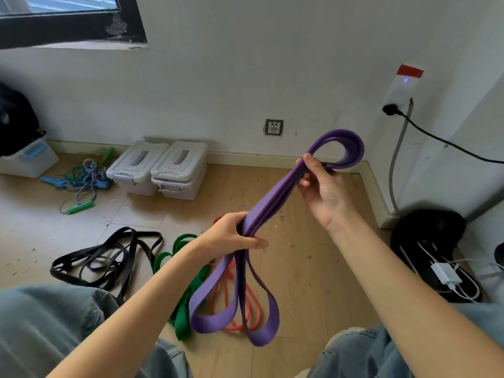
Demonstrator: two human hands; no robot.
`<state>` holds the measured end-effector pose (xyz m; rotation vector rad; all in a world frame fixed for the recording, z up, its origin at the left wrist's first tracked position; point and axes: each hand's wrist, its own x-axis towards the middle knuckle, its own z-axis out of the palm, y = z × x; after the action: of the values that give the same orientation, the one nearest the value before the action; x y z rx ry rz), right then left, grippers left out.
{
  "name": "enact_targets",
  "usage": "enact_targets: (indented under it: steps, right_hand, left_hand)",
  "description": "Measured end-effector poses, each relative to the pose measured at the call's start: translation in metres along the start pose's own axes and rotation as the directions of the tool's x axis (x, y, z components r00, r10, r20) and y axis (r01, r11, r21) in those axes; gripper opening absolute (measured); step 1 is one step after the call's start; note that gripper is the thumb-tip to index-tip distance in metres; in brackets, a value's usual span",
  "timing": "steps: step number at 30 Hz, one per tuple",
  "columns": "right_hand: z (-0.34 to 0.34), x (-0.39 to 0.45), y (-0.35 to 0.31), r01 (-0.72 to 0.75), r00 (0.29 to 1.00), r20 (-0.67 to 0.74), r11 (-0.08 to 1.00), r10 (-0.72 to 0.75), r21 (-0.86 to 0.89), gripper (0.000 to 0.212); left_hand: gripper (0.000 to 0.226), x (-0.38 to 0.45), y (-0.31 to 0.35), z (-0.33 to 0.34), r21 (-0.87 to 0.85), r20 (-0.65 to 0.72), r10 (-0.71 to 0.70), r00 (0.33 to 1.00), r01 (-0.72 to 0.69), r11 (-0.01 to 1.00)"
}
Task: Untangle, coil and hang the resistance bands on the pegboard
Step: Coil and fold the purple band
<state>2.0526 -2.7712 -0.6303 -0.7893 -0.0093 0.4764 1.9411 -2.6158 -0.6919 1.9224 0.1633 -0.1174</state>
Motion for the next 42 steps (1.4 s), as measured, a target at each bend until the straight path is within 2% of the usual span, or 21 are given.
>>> enact_targets:
  steps: [4, 8, 11, 13, 14, 16, 17, 18, 19, 20, 21, 22, 24, 26, 29, 31, 33, 35, 37, 40, 42]
  right_hand:
    - [-0.015, 0.001, 0.002, -0.049, 0.998, -0.039, 0.998, 0.050, 0.037, 0.004]
    - [-0.026, 0.004, -0.002, -0.086, 0.995, -0.050, 0.994, 0.090, 0.068, 0.003]
    - [-0.029, 0.000, -0.003, -0.233, 0.971, -0.075, 0.967, 0.227, -0.099, 0.008]
    - [-0.034, -0.011, 0.002, -0.439, 0.894, -0.115, 0.801, 0.432, -0.407, 0.025]
    - [-0.034, -0.016, 0.004, -0.460, 0.870, -0.140, 0.677, 0.472, -0.574, 0.032]
    - [-0.032, -0.020, 0.008, -0.276, 0.932, -0.110, 0.478, 0.345, -0.834, 0.034]
    - [-0.030, -0.020, 0.008, -0.122, 0.970, -0.037, 0.351, 0.239, -0.929, 0.031]
    - [-0.029, -0.020, 0.008, -0.005, 0.977, 0.038, 0.202, 0.209, -0.979, 0.028]
    - [-0.029, -0.022, 0.010, 0.055, 0.961, 0.076, 0.085, 0.267, -0.995, 0.028]
    - [-0.031, -0.026, 0.015, 0.073, 0.928, 0.078, 0.029, 0.365, -0.997, 0.030]
    - [-0.034, -0.031, 0.022, 0.077, 0.890, 0.081, 0.027, 0.449, -0.997, 0.033]
    - [-0.036, -0.036, 0.031, 0.089, 0.861, 0.119, 0.084, 0.494, -0.992, 0.035]
    - [-0.033, -0.043, 0.047, 0.111, 0.824, 0.248, 0.284, 0.509, -0.952, 0.039]
    - [-0.027, -0.045, 0.053, 0.128, 0.789, 0.338, 0.401, 0.513, -0.907, 0.040]
    - [-0.025, -0.047, 0.053, 0.290, 0.785, 0.427, 0.343, 0.448, -0.893, 0.024]
    - [-0.027, -0.049, 0.053, 0.313, 0.799, 0.443, 0.348, 0.406, -0.884, 0.028]
    - [-0.028, -0.048, 0.054, 0.333, 0.823, 0.451, 0.349, 0.346, -0.876, 0.020]
    - [-0.029, -0.044, 0.055, 0.328, 0.860, 0.423, 0.324, 0.287, -0.887, 0.011]
    - [-0.029, -0.041, 0.056, 0.214, 0.910, 0.332, 0.405, 0.248, -0.889, 0.015]
    - [-0.029, -0.035, 0.053, -0.003, 0.954, 0.135, 0.459, 0.269, -0.889, 0.015]
    - [-0.031, -0.031, 0.049, -0.136, 0.938, 0.037, 0.464, 0.345, -0.875, 0.007]
  left_hand:
    - [0.023, 0.003, 0.005, -0.004, -0.143, -0.162, 0.025, 0.986, -0.049, 0.988]
    - [0.024, 0.005, 0.009, -0.007, -0.068, -0.159, 0.064, 0.985, -0.076, 0.995]
    - [0.021, 0.006, 0.012, -0.009, -0.151, -0.270, 0.062, 0.961, -0.106, 0.983]
    - [0.019, 0.010, 0.018, -0.015, -0.216, -0.332, 0.052, 0.942, -0.129, 0.968]
    - [0.019, 0.013, 0.022, -0.018, -0.214, -0.335, 0.049, 0.941, -0.126, 0.969]
    - [0.019, 0.017, 0.033, -0.020, -0.137, -0.276, 0.067, 0.959, -0.108, 0.985]
    - [0.019, 0.018, 0.037, -0.018, -0.101, -0.238, 0.075, 0.968, -0.101, 0.990]
    - [0.018, 0.019, 0.040, -0.016, -0.098, -0.222, 0.075, 0.972, -0.099, 0.990]
    - [0.017, 0.019, 0.043, -0.015, -0.127, -0.230, 0.068, 0.971, -0.099, 0.987]
    - [0.015, 0.019, 0.047, -0.016, -0.179, -0.257, 0.054, 0.965, -0.102, 0.979]
    - [0.013, 0.018, 0.051, -0.018, -0.235, -0.292, 0.040, 0.956, -0.112, 0.966]
    - [0.011, 0.017, 0.053, -0.021, -0.276, -0.316, 0.028, 0.948, -0.120, 0.954]
    - [0.011, 0.014, 0.057, -0.023, -0.308, -0.307, 0.015, 0.951, -0.114, 0.945]
    - [0.013, 0.010, 0.062, -0.020, -0.343, -0.266, 0.003, 0.964, -0.098, 0.934]
    - [0.011, 0.010, 0.066, -0.019, -0.426, -0.263, 0.019, 0.964, -0.134, 0.895]
    - [0.016, 0.011, 0.068, -0.019, -0.460, -0.270, 0.039, 0.962, -0.165, 0.873]
    - [0.019, 0.013, 0.070, -0.019, -0.500, -0.271, 0.047, 0.961, -0.182, 0.847]
    - [0.017, 0.017, 0.068, -0.019, -0.539, -0.300, 0.032, 0.953, -0.197, 0.819]
    - [0.012, 0.022, 0.061, -0.020, -0.570, -0.358, -0.033, 0.933, -0.191, 0.799]
    - [0.029, 0.027, 0.037, -0.017, -0.595, -0.328, -0.197, 0.924, -0.040, 0.803]
    - [0.036, 0.027, 0.015, -0.009, -0.624, -0.274, -0.286, 0.918, 0.056, 0.779]
